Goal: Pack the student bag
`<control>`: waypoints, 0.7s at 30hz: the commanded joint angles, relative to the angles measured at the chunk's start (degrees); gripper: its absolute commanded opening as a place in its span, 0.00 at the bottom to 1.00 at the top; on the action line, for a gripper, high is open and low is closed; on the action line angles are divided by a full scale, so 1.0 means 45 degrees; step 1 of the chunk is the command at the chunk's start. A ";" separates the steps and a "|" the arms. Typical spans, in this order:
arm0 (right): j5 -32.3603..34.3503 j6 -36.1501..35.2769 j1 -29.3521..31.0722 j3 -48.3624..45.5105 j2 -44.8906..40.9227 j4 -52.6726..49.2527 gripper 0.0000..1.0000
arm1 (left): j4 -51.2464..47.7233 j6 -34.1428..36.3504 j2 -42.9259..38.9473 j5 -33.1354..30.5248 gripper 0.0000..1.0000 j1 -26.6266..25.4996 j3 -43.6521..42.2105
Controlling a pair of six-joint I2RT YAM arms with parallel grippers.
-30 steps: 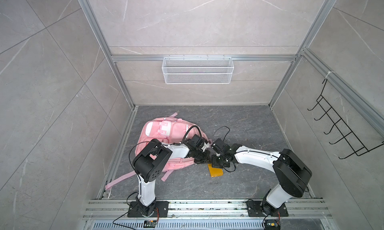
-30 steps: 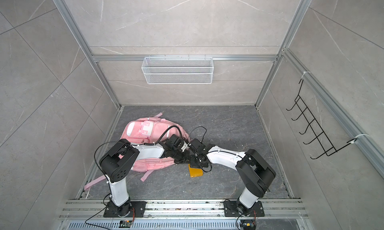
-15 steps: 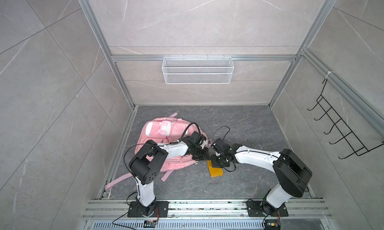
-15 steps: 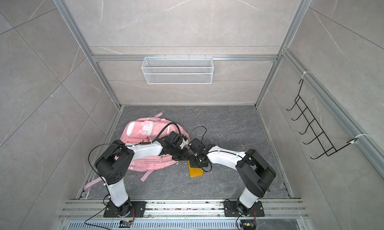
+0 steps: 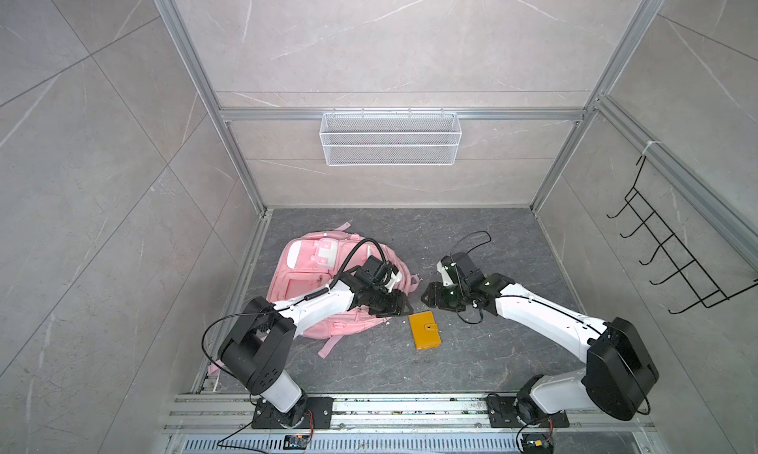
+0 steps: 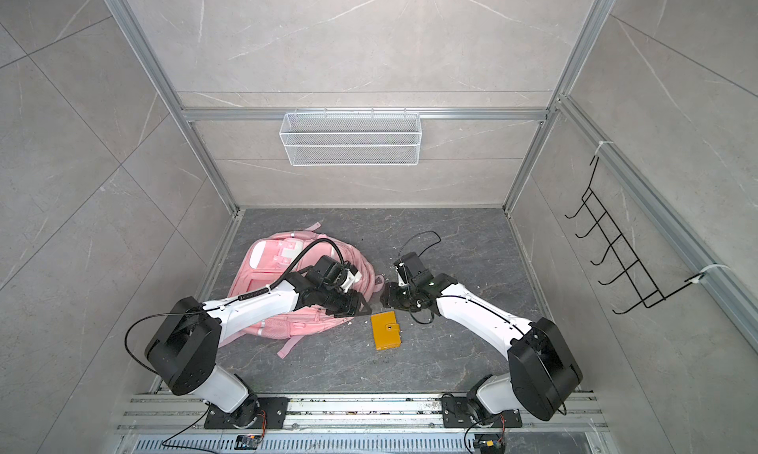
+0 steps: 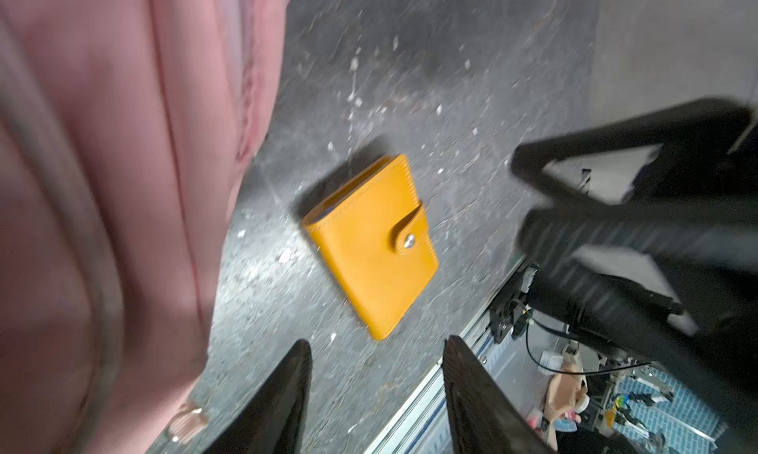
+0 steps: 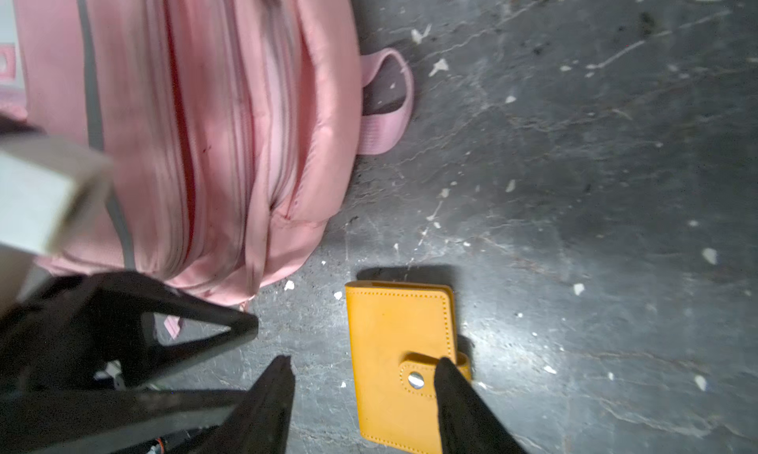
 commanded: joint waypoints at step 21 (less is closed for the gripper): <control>-0.2334 -0.1552 -0.0619 -0.2250 0.1767 -0.0019 0.37 | 0.6652 -0.4676 0.2456 -0.1129 0.53 -0.1897 -0.2254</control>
